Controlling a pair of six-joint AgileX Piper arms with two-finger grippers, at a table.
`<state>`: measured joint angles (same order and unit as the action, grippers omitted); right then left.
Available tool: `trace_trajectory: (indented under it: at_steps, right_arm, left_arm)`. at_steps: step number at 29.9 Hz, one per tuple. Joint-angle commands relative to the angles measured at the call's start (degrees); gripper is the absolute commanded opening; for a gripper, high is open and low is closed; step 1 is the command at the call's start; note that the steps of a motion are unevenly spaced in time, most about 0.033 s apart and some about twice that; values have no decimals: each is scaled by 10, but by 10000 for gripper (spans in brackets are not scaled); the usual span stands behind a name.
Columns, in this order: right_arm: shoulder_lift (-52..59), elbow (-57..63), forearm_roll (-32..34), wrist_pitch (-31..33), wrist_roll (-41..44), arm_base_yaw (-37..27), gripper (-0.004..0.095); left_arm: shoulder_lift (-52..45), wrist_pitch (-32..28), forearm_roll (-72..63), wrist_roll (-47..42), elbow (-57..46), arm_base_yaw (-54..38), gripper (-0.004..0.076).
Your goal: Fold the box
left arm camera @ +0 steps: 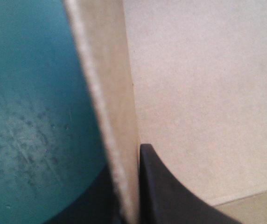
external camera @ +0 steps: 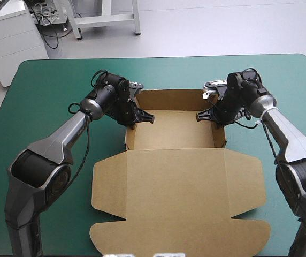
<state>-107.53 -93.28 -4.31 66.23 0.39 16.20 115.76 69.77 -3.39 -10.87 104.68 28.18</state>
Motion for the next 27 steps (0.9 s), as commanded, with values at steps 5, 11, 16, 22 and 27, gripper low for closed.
trace_trajectory:
  at_steps: [5, 11, 16, 22, 27]
  right_arm:
    - [25, -15, -10, 43, -24, 4, 288]
    - [37, -18, -6, 35, -27, 4, 735]
    - [67, -38, -2, 38, -29, 3, 769]
    - [116, -53, -3, 49, -27, 3, 769]
    - [160, -53, -3, 51, -25, 3, 769]
  left_arm:
    - [-25, -4, -48, 38, 28, 11, 234]
    - [-41, 38, -4, 19, 66, 4, 517]
    - [-76, 46, 16, 22, 74, 0, 531]
    - [-125, 46, 23, 22, 74, 0, 530]
    - [-197, 46, 29, 43, 74, 0, 419]
